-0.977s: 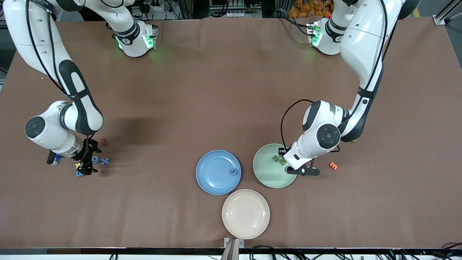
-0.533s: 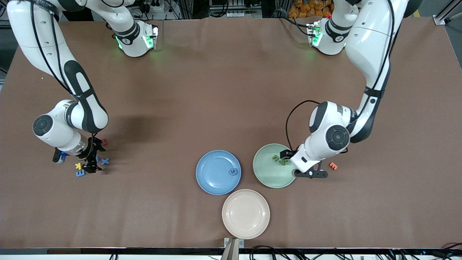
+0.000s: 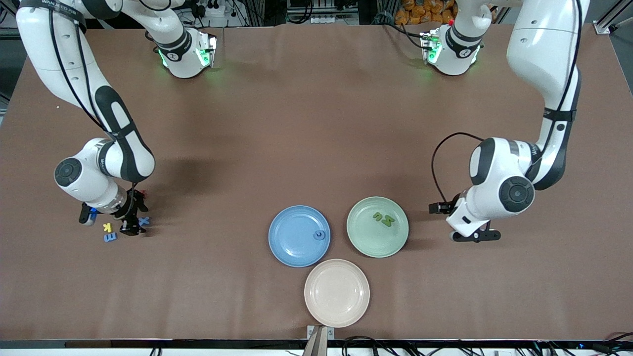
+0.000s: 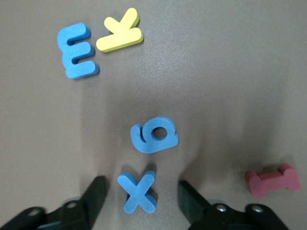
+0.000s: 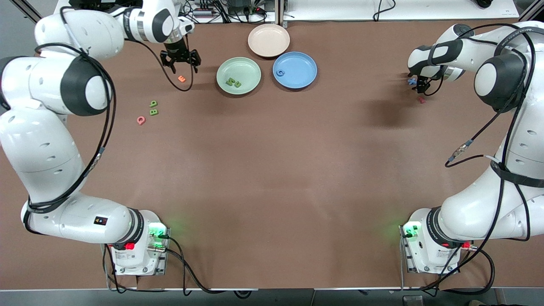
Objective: Sort letters by color into matching plates
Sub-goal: 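Drop the green N into the green plate while the right gripper reaches the x, then grasp the blue x with the right gripper while the left gripper reaches the 9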
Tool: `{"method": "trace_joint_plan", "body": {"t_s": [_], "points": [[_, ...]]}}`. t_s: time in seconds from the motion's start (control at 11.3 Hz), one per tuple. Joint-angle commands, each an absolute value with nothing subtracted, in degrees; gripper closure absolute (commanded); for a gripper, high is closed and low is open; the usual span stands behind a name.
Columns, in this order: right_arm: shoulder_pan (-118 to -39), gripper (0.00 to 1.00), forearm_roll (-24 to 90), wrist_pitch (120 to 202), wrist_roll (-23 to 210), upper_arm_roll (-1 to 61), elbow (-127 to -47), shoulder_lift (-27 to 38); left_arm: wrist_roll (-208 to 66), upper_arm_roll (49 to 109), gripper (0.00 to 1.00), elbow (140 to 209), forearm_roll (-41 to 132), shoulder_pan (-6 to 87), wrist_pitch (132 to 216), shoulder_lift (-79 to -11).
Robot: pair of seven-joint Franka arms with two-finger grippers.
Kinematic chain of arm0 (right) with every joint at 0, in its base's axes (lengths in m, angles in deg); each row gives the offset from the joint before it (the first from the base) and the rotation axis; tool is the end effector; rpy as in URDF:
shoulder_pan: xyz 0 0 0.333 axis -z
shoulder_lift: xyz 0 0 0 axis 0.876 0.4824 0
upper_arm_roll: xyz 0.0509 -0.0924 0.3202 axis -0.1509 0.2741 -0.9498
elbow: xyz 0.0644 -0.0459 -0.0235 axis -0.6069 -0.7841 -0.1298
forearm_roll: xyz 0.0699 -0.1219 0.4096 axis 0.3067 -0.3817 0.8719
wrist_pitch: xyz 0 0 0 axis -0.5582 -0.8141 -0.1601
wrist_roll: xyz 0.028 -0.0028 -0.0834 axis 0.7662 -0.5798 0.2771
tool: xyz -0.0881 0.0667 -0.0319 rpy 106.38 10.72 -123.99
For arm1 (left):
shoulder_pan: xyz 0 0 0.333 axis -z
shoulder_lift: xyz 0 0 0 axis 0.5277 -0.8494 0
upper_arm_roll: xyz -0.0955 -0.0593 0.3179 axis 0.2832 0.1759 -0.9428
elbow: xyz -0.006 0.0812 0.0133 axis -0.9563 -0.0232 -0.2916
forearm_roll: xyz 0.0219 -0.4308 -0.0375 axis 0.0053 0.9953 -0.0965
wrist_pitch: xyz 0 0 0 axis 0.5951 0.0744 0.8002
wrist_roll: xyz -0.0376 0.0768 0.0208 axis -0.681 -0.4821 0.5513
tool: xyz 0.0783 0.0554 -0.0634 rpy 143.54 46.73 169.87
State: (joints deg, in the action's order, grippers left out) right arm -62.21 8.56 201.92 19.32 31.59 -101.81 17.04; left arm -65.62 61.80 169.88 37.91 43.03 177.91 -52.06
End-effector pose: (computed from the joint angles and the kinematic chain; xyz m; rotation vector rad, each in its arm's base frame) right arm 0.6507 -0.0749 0.1396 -2.2512 2.0436 -0.1545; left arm 0.6933 -0.1476 0.2506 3.1337 0.0143 -0.2135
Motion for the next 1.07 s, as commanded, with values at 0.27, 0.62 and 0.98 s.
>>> {"method": "trace_joint_plan", "body": {"t_s": [0.27, 0.62, 0.98], "points": [[-62.30, 0.97, 8.95, 203.07, 21.80, 31.46, -102.86, 16.92, -91.15, 61.87, 0.00, 181.32, 35.07, 38.01, 184.25, -45.15], [-62.39, 0.98, 8.78, 202.72, 27.13, 31.55, -102.68, 17.01, -103.38, 61.78, 0.00, 193.19, 35.07, 35.64, 198.14, -42.51], [-62.74, 0.98, 8.69, 198.76, 44.11, 31.29, -101.02, 16.31, -112.46, 59.06, 0.00, 197.34, 35.07, 34.49, 206.32, -43.64]]}}
